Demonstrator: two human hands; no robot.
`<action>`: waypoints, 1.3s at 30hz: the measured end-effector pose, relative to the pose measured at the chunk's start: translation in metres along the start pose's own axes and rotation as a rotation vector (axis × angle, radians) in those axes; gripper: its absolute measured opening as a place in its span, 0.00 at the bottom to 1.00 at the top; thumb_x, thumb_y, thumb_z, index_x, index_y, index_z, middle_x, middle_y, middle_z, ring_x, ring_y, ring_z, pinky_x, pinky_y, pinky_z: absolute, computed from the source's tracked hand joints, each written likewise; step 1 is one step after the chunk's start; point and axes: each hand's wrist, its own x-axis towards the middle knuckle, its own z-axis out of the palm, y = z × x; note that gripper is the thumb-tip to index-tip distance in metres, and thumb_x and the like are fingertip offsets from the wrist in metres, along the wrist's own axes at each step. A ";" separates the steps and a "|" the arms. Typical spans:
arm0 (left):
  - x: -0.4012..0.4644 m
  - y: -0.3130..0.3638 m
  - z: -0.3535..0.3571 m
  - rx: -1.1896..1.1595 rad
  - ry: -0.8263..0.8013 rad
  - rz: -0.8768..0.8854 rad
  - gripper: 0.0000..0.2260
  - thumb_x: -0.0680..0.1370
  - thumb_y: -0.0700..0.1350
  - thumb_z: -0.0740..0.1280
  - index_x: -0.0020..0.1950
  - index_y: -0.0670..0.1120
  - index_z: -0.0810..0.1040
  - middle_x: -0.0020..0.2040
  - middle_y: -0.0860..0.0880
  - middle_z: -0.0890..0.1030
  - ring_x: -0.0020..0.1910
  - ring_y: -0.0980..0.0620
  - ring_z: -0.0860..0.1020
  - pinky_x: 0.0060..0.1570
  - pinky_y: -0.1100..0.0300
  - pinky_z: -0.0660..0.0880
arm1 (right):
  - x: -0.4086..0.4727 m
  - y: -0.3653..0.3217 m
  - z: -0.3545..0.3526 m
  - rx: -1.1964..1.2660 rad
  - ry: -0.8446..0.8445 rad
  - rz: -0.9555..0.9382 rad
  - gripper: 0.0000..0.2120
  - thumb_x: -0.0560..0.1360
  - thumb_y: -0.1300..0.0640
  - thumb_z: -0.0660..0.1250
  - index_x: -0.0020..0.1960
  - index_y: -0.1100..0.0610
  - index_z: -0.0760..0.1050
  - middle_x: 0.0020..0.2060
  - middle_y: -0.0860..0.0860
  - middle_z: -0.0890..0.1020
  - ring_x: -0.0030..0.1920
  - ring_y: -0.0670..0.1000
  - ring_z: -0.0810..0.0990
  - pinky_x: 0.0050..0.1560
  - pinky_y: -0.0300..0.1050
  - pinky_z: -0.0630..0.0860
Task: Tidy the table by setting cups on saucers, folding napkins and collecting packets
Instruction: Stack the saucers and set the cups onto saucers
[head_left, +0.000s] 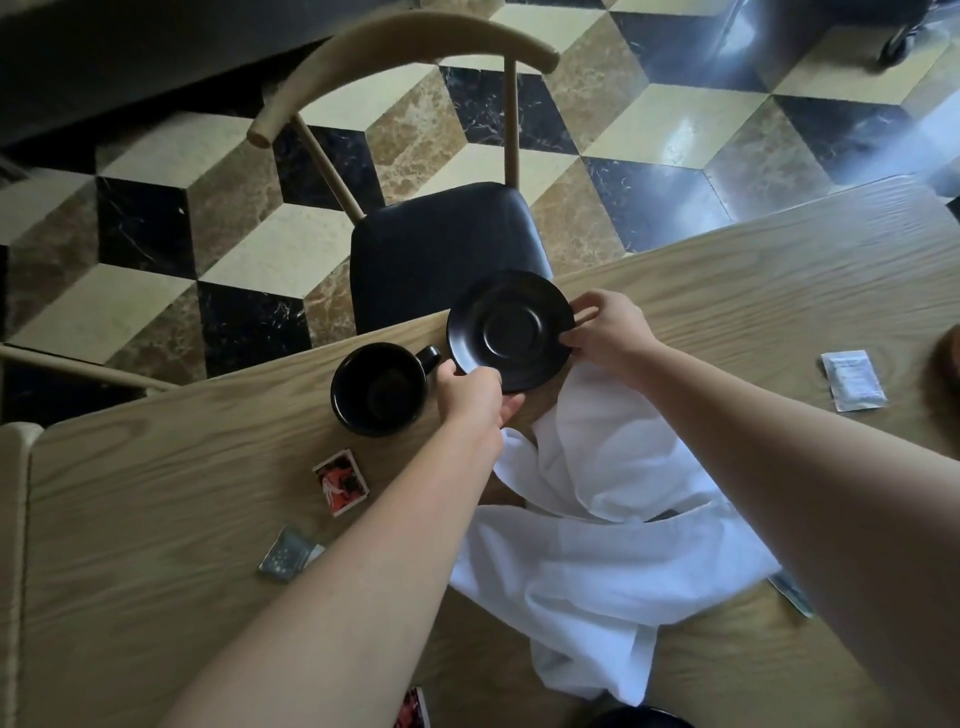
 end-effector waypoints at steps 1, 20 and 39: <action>0.000 0.000 -0.001 -0.001 -0.005 0.003 0.33 0.77 0.31 0.61 0.78 0.53 0.61 0.69 0.44 0.72 0.55 0.42 0.81 0.35 0.57 0.83 | 0.000 0.001 0.001 -0.022 -0.003 -0.002 0.17 0.70 0.65 0.75 0.58 0.59 0.80 0.53 0.61 0.84 0.52 0.61 0.84 0.57 0.56 0.81; -0.049 0.006 -0.010 0.359 0.080 0.139 0.26 0.74 0.38 0.66 0.69 0.44 0.60 0.62 0.43 0.71 0.50 0.45 0.75 0.58 0.48 0.79 | -0.029 -0.011 0.000 -0.147 0.133 -0.068 0.25 0.75 0.54 0.71 0.69 0.63 0.74 0.65 0.57 0.79 0.65 0.57 0.77 0.58 0.41 0.70; -0.225 -0.268 0.047 0.812 -0.710 0.346 0.15 0.76 0.47 0.69 0.62 0.53 0.74 0.57 0.48 0.77 0.55 0.49 0.78 0.55 0.44 0.79 | -0.335 0.271 -0.098 0.838 0.792 0.538 0.05 0.78 0.53 0.69 0.53 0.52 0.76 0.52 0.54 0.83 0.49 0.51 0.85 0.39 0.42 0.81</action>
